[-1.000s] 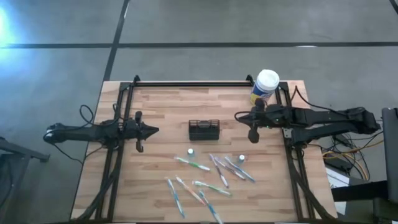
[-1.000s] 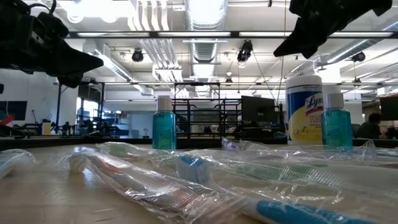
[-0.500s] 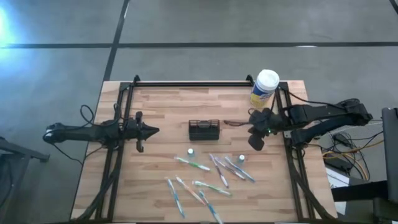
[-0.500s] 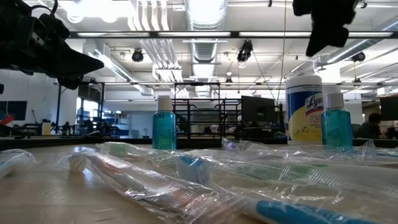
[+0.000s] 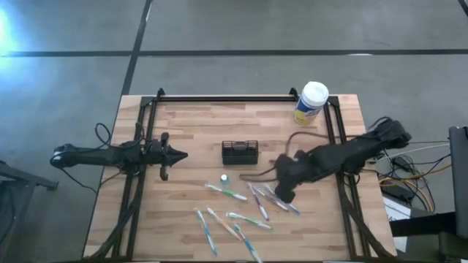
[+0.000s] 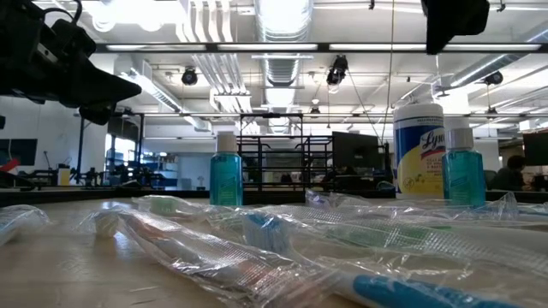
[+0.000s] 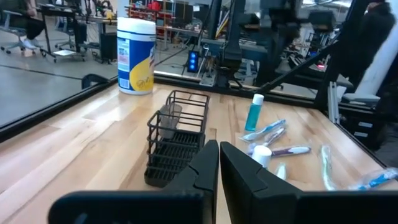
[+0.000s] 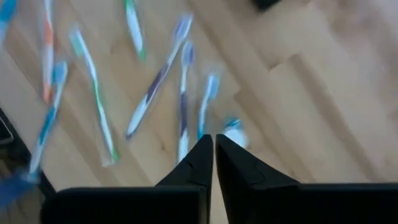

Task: Pick & Place toothbrushing station
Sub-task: Put the right blue mouthwash bottle into the black organizer

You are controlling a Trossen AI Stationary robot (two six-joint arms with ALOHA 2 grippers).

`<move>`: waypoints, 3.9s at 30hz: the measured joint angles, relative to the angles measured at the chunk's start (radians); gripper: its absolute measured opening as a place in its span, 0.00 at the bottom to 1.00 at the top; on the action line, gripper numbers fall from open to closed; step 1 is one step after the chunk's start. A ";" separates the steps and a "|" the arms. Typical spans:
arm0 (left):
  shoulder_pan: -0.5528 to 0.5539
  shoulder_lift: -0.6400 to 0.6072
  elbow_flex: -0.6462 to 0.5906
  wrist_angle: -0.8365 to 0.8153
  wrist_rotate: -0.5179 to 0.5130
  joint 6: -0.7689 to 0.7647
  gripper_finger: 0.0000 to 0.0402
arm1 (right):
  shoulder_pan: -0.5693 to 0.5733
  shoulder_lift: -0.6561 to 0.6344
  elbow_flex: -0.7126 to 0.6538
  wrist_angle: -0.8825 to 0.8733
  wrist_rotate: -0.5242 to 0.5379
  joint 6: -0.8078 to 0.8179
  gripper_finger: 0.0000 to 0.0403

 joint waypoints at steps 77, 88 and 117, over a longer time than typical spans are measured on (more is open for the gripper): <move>0.000 0.010 0.000 -0.010 0.088 0.014 0.05 | -0.002 0.218 -0.070 -0.010 -0.051 0.309 0.49; -0.001 0.010 0.000 -0.010 0.088 0.014 0.05 | -0.003 0.218 -0.070 -0.009 -0.051 0.289 0.32; 0.000 0.011 0.000 -0.012 0.090 0.014 0.05 | 0.036 0.058 -0.071 0.033 0.083 0.210 0.03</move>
